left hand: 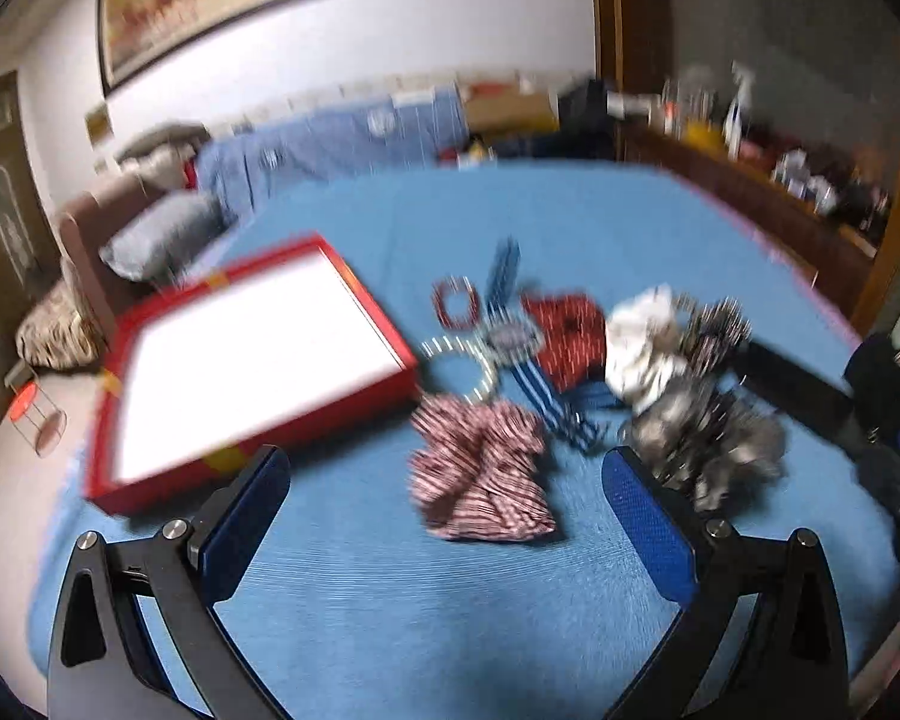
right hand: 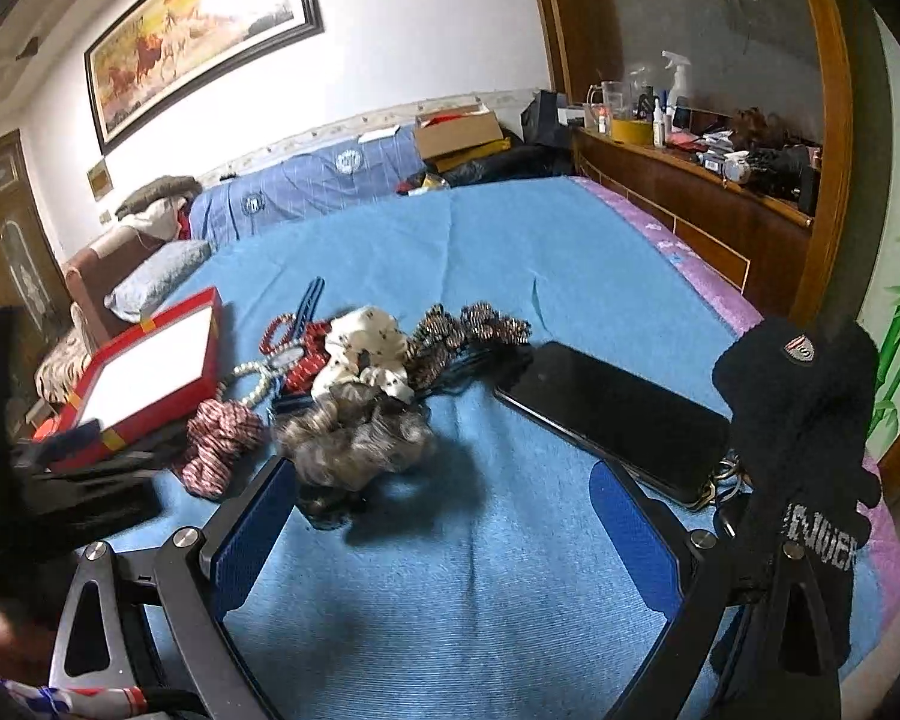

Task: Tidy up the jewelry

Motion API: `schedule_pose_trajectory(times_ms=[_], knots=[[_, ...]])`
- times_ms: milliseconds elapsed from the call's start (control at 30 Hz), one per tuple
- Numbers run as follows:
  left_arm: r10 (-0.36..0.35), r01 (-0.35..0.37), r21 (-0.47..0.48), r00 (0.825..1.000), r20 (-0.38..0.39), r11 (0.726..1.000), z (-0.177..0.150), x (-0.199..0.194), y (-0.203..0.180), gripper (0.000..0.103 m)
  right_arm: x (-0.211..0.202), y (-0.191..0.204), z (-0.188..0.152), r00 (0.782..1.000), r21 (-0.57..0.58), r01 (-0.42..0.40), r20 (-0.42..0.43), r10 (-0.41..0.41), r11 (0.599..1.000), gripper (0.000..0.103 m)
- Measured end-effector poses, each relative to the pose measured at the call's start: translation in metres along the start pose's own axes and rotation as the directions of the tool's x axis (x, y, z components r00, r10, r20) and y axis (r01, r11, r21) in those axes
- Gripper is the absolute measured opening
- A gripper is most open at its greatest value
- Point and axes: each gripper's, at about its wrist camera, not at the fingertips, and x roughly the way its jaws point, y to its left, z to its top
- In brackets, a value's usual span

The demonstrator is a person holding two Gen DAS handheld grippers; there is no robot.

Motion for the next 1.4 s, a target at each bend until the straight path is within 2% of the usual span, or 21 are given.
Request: schedule_pose_trajectory(times_ms=[133,267,567,1400], knots=[[-0.017,0.018,-0.022,0.997,0.08,1.0,0.008,-0.044,0.018,0.103,-0.012,0.007,0.004,0.999,0.003,-0.023,0.027,0.023,1.0,0.1],[-0.008,0.011,-0.035,0.994,0.106,0.999,0.007,-0.06,0.032,0.103,-0.019,0.019,0.004,0.999,-0.015,-0.034,0.04,0.034,0.999,0.1],[-0.042,0.044,-0.062,0.999,0.029,0.997,-0.002,-0.042,0.037,0.103,-0.011,0.033,-0.001,0.999,-0.032,-0.05,0.01,0.05,0.998,0.1],[-0.055,0.053,-0.052,0.998,-0.039,0.997,-0.006,-0.019,0.031,0.103,0.005,0.03,-0.004,0.995,-0.021,-0.079,-0.055,0.078,0.997,0.1]])
